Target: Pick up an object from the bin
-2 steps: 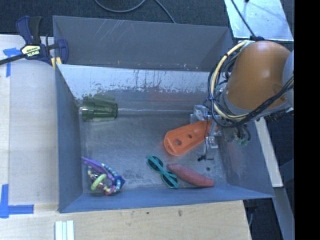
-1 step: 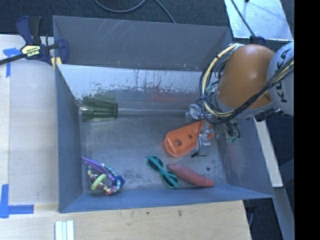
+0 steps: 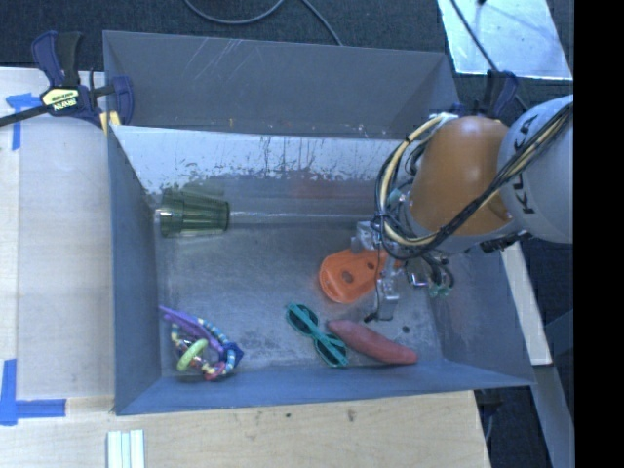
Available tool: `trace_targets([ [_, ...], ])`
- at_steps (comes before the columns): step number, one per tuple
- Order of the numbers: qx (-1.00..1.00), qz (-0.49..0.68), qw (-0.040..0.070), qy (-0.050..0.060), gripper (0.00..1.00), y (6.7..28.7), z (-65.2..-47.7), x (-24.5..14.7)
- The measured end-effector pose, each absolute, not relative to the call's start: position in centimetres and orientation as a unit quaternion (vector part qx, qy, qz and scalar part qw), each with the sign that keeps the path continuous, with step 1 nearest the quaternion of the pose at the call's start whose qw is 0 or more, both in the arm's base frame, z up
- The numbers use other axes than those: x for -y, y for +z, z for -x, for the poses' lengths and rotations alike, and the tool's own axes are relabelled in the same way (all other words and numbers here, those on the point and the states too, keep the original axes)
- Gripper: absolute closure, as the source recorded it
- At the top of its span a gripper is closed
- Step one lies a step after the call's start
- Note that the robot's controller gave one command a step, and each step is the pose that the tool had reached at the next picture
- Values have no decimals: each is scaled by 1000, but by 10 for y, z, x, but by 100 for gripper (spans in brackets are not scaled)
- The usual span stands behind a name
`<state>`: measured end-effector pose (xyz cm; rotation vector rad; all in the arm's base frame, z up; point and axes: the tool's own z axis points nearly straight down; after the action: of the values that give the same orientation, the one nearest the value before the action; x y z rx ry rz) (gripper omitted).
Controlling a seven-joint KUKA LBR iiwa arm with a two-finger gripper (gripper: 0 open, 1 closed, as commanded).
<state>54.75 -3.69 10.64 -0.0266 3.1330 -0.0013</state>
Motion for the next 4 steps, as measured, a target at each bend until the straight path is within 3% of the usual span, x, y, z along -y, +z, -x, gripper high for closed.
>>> trace_targets([
  [1, -997, 72, 7, -1, 100, 92, -567, 32],
  [2, -997, 72, 7, -1, 100, 92, -567, 32],
  [3, -997, 76, 9, -1, 100, 186, -576, 34],
  [4, -997, 76, 9, -1, 100, 186, -576, 34],
])
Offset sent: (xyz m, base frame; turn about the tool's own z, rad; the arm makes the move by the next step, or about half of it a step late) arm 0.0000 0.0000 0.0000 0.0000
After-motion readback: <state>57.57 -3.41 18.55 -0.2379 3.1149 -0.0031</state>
